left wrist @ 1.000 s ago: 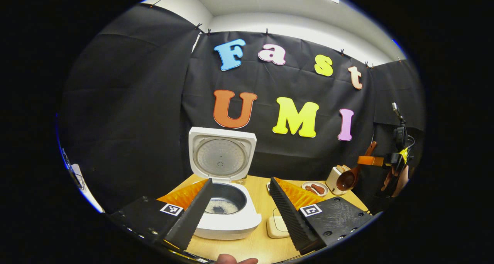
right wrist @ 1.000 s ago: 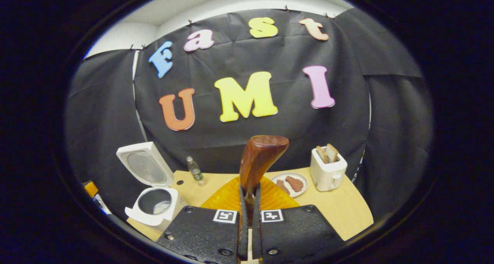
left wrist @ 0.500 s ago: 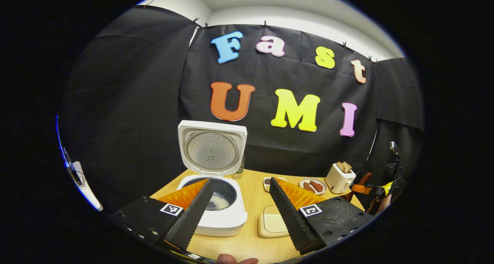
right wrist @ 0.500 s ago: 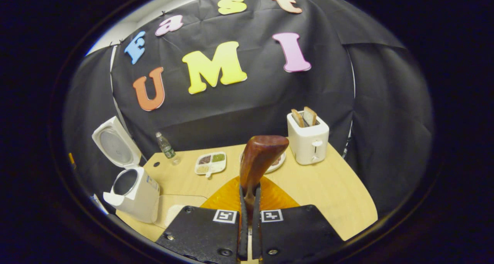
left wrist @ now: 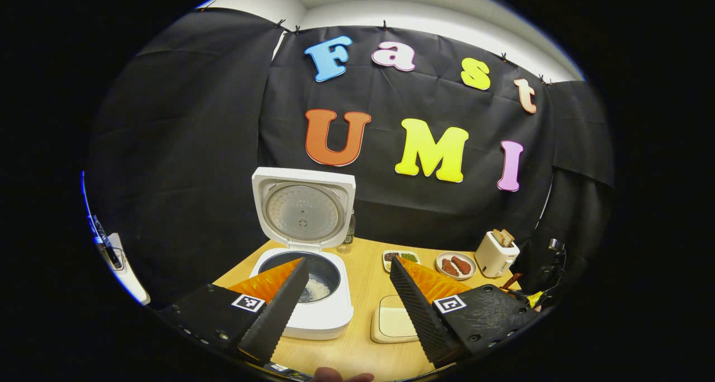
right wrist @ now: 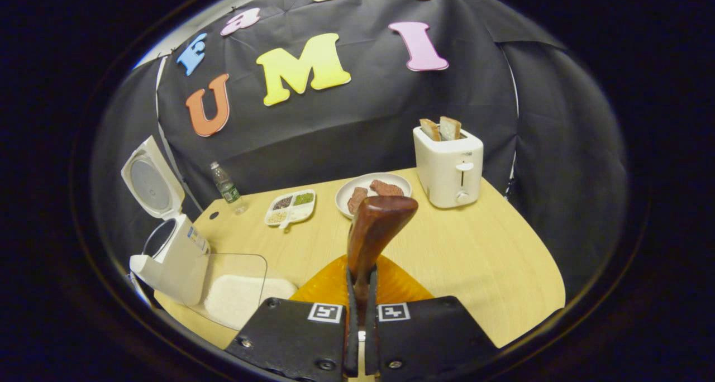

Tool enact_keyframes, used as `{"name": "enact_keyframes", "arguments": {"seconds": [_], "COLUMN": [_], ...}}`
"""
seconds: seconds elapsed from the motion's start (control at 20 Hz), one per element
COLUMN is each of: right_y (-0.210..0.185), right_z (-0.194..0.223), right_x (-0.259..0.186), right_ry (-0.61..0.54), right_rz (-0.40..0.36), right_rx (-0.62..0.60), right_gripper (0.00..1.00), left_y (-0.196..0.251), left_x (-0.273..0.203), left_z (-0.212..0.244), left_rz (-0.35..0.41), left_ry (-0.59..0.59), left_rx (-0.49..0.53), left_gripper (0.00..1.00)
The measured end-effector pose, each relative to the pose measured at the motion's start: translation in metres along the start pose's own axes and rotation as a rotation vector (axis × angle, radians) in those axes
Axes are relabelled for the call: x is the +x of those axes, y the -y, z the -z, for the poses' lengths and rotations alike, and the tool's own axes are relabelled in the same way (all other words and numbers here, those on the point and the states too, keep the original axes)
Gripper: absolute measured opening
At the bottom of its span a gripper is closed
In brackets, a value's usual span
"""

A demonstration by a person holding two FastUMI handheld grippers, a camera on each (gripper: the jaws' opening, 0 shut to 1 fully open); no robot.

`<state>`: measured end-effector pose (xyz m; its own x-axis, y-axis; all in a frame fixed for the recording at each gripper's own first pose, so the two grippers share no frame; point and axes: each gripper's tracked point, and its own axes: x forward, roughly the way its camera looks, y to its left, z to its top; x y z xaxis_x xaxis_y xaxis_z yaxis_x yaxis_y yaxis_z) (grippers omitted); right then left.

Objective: Close the left gripper, press the button to open the rice cooker; take a wooden spoon from the chopstick holder with the right hand, scoop a spoonful of rice and pour it into the rice cooker, then put the wooden spoon back into the chopstick holder.

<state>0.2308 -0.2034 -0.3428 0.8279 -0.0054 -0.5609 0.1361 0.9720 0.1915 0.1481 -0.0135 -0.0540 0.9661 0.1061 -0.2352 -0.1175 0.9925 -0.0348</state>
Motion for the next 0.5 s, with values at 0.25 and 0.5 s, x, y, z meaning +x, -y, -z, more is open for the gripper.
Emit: {"name": "enact_keyframes", "arguments": {"seconds": [0.25,0.5], "right_y": [0.001,0.011], "right_z": [0.004,-0.021], "right_x": [-0.001,-0.019], "right_ry": [-0.007,0.039], "right_rz": [-0.016,0.035], "right_rx": [0.031,-0.008], "right_gripper": [0.16,0.65], "left_y": [-0.001,-0.015], "left_x": [0.006,0.014], "left_z": [-0.011,-0.039], "left_rz": [-0.001,-0.013], "left_ry": [0.017,0.071], "left_rx": [0.01,0.006], "left_gripper": [0.95,0.94]}}
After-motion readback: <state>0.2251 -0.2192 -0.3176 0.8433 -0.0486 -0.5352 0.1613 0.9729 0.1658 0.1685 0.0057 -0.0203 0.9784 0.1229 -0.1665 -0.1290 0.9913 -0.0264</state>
